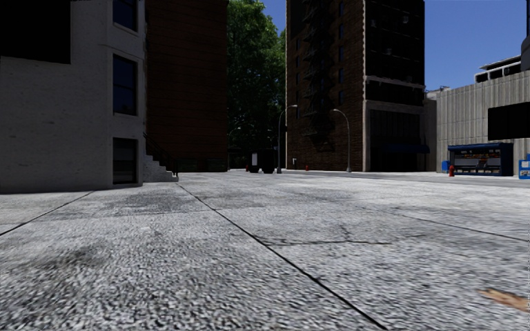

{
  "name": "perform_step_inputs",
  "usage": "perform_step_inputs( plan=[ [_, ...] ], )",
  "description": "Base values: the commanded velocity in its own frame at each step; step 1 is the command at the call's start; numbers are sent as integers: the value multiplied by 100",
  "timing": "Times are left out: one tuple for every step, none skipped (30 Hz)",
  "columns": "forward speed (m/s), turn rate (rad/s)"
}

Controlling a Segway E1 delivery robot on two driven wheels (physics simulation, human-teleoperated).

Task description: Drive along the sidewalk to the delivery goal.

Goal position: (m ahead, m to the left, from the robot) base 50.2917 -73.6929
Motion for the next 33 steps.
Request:
perform_step_inputs(
  plan=[
    [200, 0],
    [200, 0],
    [200, 0],
    [200, 0],
    [200, 0],
    [200, 0],
    [200, 0],
    [200, 0],
    [200, 0],
    [200, 0],
    [200, 0],
    [200, 0],
    [200, 0],
    [200, 0],
    [200, 0],
    [200, 0],
    [200, 0],
    [200, 0],
    [200, 0],
    [200, 0],
    [200, 0],
    [200, 0],
    [200, 0],
    [200, 0],
    [200, 0],
    [200, 0],
    [200, 0],
    [200, 0],
    [200, 0],
    [200, 0],
    [200, 0],
    [200, 0],
    [200, 0]
  ],
)
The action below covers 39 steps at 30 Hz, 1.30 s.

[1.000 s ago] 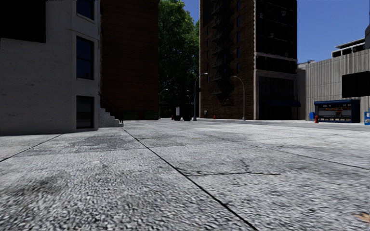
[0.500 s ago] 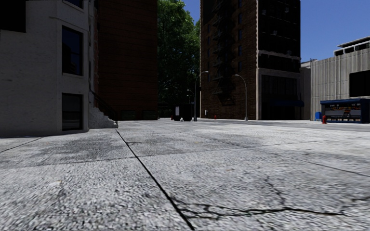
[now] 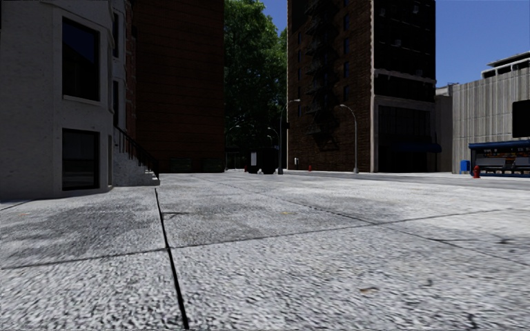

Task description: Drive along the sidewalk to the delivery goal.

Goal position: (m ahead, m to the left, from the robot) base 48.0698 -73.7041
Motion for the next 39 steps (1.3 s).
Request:
perform_step_inputs(
  plan=[
    [200, 0],
    [200, 0],
    [200, 0],
    [200, 0],
    [200, 0],
    [200, 0],
    [200, 0],
    [200, 0],
    [200, 3],
    [200, 3],
    [200, 5],
    [200, 7],
    [200, 9],
    [200, 9],
    [200, 9],
    [200, 9],
    [200, 9],
    [200, 9],
    [200, 9],
    [200, 8],
    [200, 9],
    [200, 9],
    [200, 13],
    [200, 18],
    [200, 23],
    [200, 23],
    [200, 24],
    [200, 24],
    [200, 24],
    [200, 24],
    [200, 24],
    [200, 24],
    [200, 24],
    [200, 21],
    [200, 8],
    [200, 0],
    [200, 0],
    [200, 0],
    [200, 0]
  ],
)
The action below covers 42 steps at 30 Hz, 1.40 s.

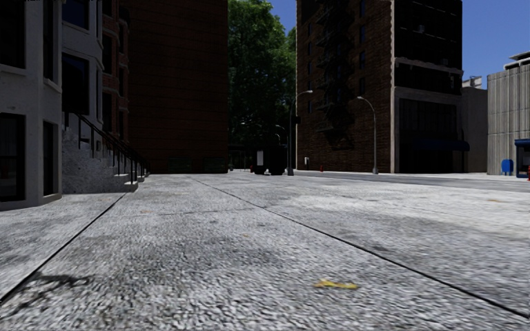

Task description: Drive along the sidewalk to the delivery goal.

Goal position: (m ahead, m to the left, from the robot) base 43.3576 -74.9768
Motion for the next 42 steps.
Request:
perform_step_inputs(
  plan=[
    [200, 0],
    [200, 0],
    [200, 0],
    [200, 0],
    [200, 0],
    [200, 0],
    [200, 0],
    [200, 0],
    [200, 0],
    [200, 0],
    [200, 0],
    [200, 0],
    [200, 0],
    [200, 0],
    [200, 0],
    [200, 0],
    [200, 0],
    [200, 0],
    [200, 0],
    [200, 0],
    [200, 0],
    [200, 0],
    [200, 0],
    [200, 0],
    [200, 0],
    [200, 0],
    [200, 0],
    [200, 0],
    [200, 0],
    [200, 0],
    [200, 0],
    [200, 0],
    [200, 0],
    [200, 0],
    [200, 0],
    [200, 0],
    [200, 0],
    [200, 0],
    [200, 0],
    [200, 0],
    [200, 0],
    [200, 0]
  ],
)
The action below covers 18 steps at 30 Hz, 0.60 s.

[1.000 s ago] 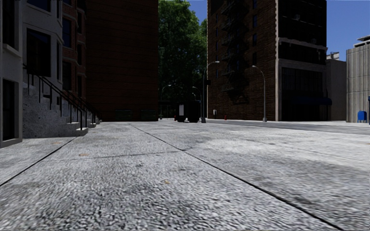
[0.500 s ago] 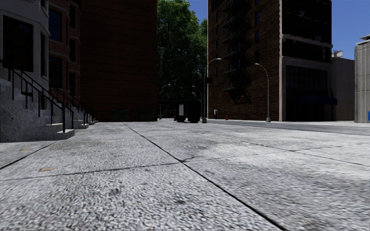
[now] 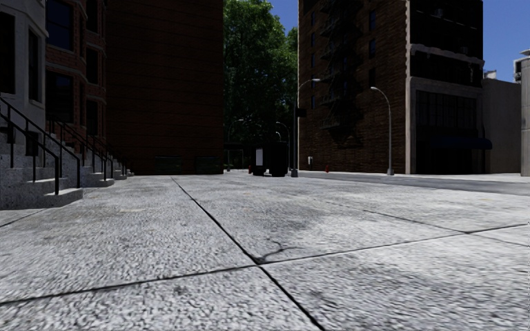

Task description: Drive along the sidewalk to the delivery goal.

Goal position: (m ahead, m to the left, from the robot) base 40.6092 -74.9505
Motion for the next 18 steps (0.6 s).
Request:
perform_step_inputs(
  plan=[
    [200, 0],
    [200, 0],
    [200, 0],
    [200, 0],
    [200, 0],
    [200, 0],
    [200, 0],
    [200, 8],
    [200, 15],
    [200, 18],
    [200, 18],
    [200, 18],
    [200, 19],
    [200, 19],
    [200, 19],
    [200, 19],
    [200, 19],
    [200, 19]
  ],
)
